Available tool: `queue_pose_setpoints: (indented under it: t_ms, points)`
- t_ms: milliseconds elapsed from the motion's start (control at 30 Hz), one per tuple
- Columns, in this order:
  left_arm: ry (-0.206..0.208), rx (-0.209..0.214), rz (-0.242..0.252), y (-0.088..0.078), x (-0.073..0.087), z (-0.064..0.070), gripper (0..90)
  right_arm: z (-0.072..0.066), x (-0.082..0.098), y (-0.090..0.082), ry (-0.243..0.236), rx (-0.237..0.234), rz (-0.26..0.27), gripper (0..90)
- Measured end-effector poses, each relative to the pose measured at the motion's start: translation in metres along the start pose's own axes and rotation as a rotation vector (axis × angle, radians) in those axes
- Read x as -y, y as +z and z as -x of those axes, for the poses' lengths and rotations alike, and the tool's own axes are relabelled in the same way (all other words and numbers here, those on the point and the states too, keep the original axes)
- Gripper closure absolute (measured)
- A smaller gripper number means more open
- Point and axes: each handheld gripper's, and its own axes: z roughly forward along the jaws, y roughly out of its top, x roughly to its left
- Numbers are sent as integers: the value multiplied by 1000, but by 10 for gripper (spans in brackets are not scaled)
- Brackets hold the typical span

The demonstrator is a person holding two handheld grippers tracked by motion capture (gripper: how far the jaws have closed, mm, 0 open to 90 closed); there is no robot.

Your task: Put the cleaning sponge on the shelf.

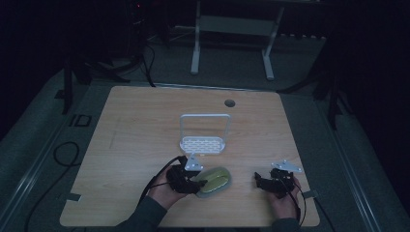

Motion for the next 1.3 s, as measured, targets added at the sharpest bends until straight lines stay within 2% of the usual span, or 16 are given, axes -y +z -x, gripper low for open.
queue_pose_setpoints:
  t_ms: [200,267,367,567,733,967,1167,1300]
  points:
    - [23,4,-25,12,-5,3,542,0,0,0,0,0,0,133]
    - [32,-9,-45,16,-6,3,542,0,0,0,0,0,0,133]
    - [30,-12,-61,23,-6,2,544,0,0,0,0,0,0,133]
    - [45,-22,-89,26,-3,-2,646,0,0,0,0,0,0,133]
    - [58,-28,-108,20,2,-7,660,0,0,0,0,0,0,133]
    - [35,-50,-137,0,21,-22,659,0,0,0,1,0,0,133]
    - [42,-78,-194,-20,38,-39,657,0,0,0,0,0,1,133]
    - [50,-82,-254,-31,44,-49,655,0,0,0,0,0,1,133]
